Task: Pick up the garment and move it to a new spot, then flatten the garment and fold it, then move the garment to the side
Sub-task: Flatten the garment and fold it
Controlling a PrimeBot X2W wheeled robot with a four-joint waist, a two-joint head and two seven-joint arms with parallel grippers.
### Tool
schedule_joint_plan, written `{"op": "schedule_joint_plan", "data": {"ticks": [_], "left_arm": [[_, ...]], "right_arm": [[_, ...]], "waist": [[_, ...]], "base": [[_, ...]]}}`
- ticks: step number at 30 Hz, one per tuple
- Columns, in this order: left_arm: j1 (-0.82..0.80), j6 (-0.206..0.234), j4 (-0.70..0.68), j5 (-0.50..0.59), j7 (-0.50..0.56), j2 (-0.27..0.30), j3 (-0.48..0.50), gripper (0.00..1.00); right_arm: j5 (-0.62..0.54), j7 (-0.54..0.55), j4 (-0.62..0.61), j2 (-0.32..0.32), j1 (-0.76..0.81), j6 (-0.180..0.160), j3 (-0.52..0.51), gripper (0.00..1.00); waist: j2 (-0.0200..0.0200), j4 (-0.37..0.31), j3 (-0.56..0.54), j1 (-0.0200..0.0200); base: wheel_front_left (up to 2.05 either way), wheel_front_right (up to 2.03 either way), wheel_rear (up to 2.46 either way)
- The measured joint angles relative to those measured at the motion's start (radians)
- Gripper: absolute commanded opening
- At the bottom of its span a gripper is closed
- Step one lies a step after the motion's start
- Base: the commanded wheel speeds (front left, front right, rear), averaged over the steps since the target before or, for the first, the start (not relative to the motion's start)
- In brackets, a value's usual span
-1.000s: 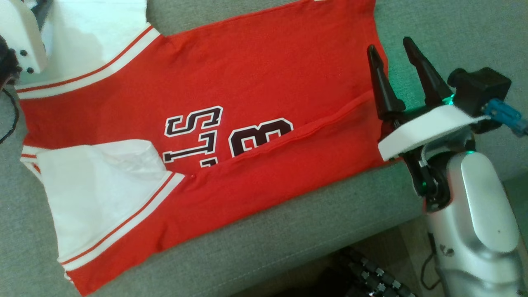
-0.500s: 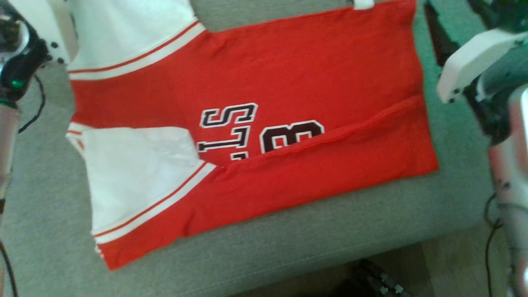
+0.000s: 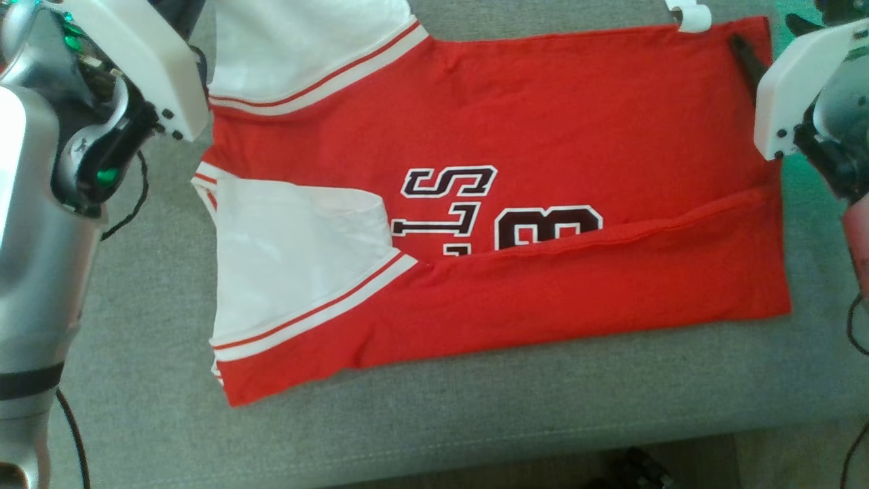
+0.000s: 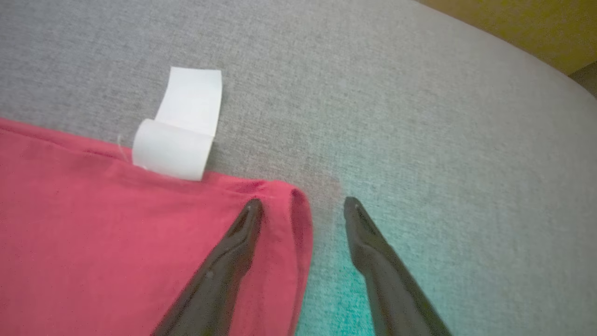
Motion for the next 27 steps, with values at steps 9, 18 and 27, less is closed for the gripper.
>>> {"op": "schedule_joint_plan", "data": {"ticks": [9,18,27], "left_arm": [[0.0,0.005,-0.012,-0.01,-0.011,-0.012,-0.009,0.0],[0.088,0.027,-0.072,-0.034,-0.068,0.001,0.011,0.0],[0.424,0.132,-0.383,-0.077,-0.113,0.032,0.057,0.0]], "right_arm": [[0.069,0.019,0.024,-0.032,-0.042,0.0,0.076,0.0],[0.098,-0.068,-0.002,-0.038,-0.035,0.0,0.1,0.0],[0.108,-0.124,-0.162,-0.099,0.202,0.0,0.078,0.0]], "waist": [[0.0,0.015,0.003,0.0],[0.0,0.006,-0.043,0.0],[0.0,0.012,-0.141,-0.0001]], "base": [[0.0,0.0,0.0],[0.0,0.0,0.0],[0.0,0.0,0.0]]}}
